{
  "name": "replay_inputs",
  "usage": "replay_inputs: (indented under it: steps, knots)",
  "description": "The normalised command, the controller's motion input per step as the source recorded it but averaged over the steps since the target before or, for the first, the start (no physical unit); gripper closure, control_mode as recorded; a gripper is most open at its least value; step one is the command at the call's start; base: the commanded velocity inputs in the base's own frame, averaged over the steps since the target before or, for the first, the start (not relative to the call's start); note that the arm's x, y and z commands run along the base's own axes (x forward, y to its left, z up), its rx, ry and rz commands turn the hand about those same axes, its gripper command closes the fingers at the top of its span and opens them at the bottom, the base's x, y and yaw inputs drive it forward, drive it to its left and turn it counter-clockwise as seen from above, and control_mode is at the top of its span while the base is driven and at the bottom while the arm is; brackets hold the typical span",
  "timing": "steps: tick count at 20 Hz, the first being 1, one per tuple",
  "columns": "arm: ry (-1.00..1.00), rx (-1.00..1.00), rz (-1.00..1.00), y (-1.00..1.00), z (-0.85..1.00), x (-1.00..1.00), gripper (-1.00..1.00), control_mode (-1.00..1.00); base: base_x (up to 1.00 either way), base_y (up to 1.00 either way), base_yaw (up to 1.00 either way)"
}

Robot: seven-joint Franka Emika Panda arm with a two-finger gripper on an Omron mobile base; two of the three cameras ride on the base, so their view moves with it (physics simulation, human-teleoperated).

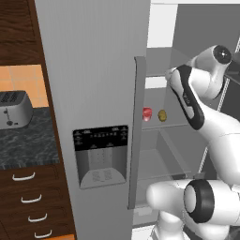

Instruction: Place one potato and one steak in each tupperware on the nearby counter, to pack two identical lunches.

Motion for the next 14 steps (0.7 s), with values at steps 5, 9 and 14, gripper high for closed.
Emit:
replay_inputs:
  steps: [5, 9, 14]
  knots:
    - [0.39, 0.0, 0.05, 0.29, -0.07, -1.0, 1.0, -1.0, 0.0, 0.0, 0.0]
    - [0.39, 0.0, 0.04, 0.51, -0.29, -1.0, 1.0, -1.0, 0.0, 0.0, 0.0]
    - [0.05, 0.0, -0.01, 0.68, -0.19, -0.93, 1.0, -1.0, 0.0, 0.0, 0.0]
